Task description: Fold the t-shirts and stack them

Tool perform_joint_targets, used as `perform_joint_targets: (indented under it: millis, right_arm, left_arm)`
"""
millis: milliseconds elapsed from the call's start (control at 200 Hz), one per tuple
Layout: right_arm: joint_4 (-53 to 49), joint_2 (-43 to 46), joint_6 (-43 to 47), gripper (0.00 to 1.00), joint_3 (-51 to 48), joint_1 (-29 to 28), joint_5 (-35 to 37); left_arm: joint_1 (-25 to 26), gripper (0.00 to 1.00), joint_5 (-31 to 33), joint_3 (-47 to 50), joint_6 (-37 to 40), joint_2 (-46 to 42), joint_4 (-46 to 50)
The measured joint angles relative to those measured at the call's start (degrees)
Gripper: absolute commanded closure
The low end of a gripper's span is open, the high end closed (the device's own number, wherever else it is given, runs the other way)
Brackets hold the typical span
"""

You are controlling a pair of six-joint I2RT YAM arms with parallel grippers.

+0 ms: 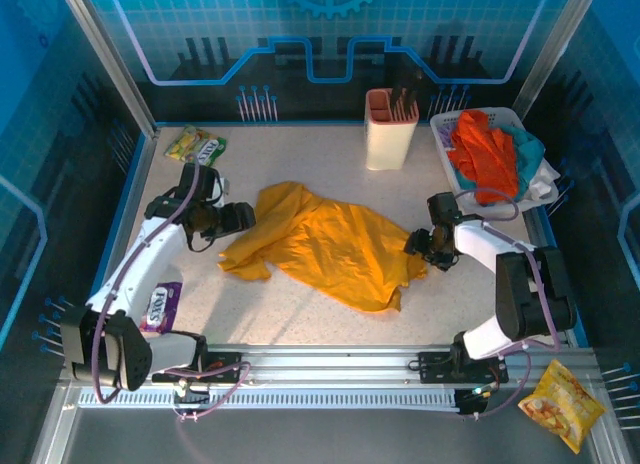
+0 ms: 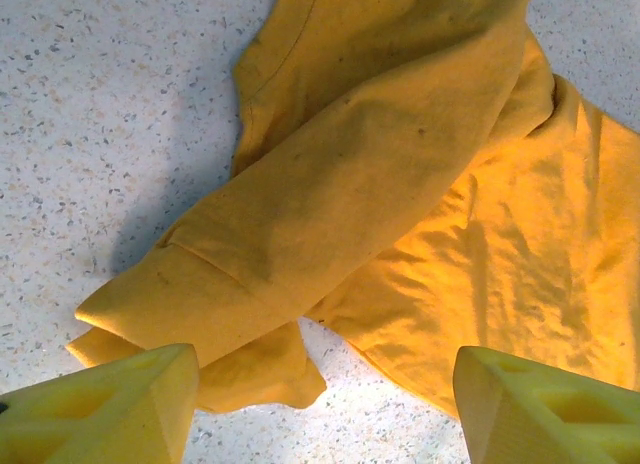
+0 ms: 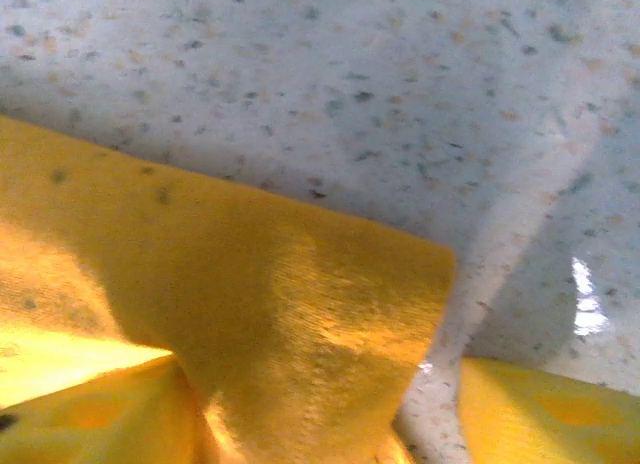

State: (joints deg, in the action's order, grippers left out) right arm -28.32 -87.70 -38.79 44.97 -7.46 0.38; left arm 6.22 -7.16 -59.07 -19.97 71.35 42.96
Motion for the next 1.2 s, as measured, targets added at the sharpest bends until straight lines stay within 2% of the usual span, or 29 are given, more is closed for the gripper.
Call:
perform_joint_targets:
  millis: [55,130,195,355,475,655,796,841,931,986,1056,1126,1201]
  right_arm:
    - [-1.1,-0.6,0.8,0.59,0.7,0.4,0.2]
    - [-1.2,-1.1,1.7,0.82,1.1,0.7,-0.1]
    - [2.8,-2.4,2.7,1.0,1.9,0.3,-3.7]
    - [5.9,-3.1,6.2,1.0,7.4,-1.7,-6.6]
    - [6.5,0.4,10.5,1.0,9.6,-6.8,-5.6]
    - [5.0,6.7,19.0,1.0,11.1,-22.1,-1.9]
    - [3.3,7.6,25.0,1.0,11.1,-37.7,-0.4]
    - [2.5,7.0,26.0,0.92,11.1,-42.7,0.1]
    - [1.7,4.8,26.5,0.54,10.6,-50.3,-0.4]
    - [1.7,3.8,26.6,0.38,9.4,-52.2,-0.5]
    - [1.0,3.9,26.1,0.23,7.5,-52.4,0.2]
    - [0.6,4.7,25.2,0.18,6.5,-51.4,0.9]
    - [0.5,6.7,24.0,0.19,6.4,-48.9,1.0]
  left_arm:
    - [0.0,0.31,0.0,0.7,0.0,-0.8,0.0]
    - [0.0,0.31,0.0,1.0,0.0,-1.1,0.0]
    - [0.0,0.31,0.0,1.0,0.1,-1.1,0.0]
    - [0.0,0.31,0.0,1.0,0.4,-1.1,0.0]
    - [0.0,0.31,0.0,1.0,0.4,-1.0,-0.1]
    - [0.0,0.31,0.2,0.9,0.4,0.7,-0.3]
    - [-0.1,0.31,0.2,-0.4,0.2,2.4,-0.5]
    - [-0.1,0.31,0.2,-1.0,0.0,3.0,-0.6]
    - [-0.1,0.32,0.2,-2.3,-0.1,4.2,-0.9]
    - [-0.1,0.32,0.2,-2.8,-0.3,5.0,-1.3]
    - [-0.1,0.32,0.2,-3.5,-0.6,5.9,-1.4]
    - [-0.1,0.32,-0.2,-3.7,-0.7,6.6,-1.4]
    - [-0.1,0.32,-0.5,-3.8,-1.0,7.1,-1.6]
